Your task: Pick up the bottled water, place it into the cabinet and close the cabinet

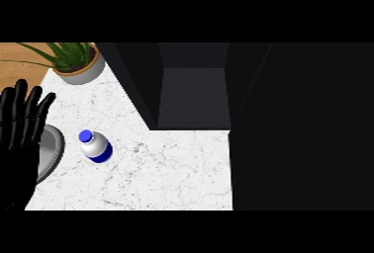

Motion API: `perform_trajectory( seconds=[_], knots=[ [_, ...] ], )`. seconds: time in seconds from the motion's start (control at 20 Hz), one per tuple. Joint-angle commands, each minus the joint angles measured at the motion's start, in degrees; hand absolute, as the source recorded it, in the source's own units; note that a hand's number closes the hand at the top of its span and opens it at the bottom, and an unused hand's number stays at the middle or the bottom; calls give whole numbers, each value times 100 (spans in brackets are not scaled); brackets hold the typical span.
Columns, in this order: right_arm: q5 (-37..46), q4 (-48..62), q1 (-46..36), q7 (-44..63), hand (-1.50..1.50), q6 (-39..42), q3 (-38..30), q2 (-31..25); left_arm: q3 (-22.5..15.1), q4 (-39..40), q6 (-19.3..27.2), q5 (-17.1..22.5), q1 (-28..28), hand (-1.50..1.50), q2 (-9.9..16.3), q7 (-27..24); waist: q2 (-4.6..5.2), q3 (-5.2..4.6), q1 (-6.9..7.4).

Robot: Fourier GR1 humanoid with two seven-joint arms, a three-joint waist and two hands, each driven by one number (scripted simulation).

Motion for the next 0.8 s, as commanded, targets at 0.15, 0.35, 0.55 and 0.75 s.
perform_trajectory(
  seconds=[0.15, 0.35, 0.55, 0.75],
  knots=[
    [-47, -269, 375, -345, -150, 347, 108, -55, -909, 570, 970, -1898, -703, -150, -543, 56, 81, -23, -76],
    [-1195, -156, 881, 565, -150, 403, 648, 640, -633, 708, 1765, -354, 22, -150, -676, 1133, 133, -32, -16],
    [-1693, -805, 1424, 1097, -150, 556, 738, 505, -1276, 751, 2783, -487, 66, -150, -684, 1521, 57, -28, -99],
    [-1860, -1141, 1959, 1041, -150, 688, 711, 408, -2076, 687, 3480, -793, 281, -150, -687, 1341, 62, -29, -28]
  ],
)
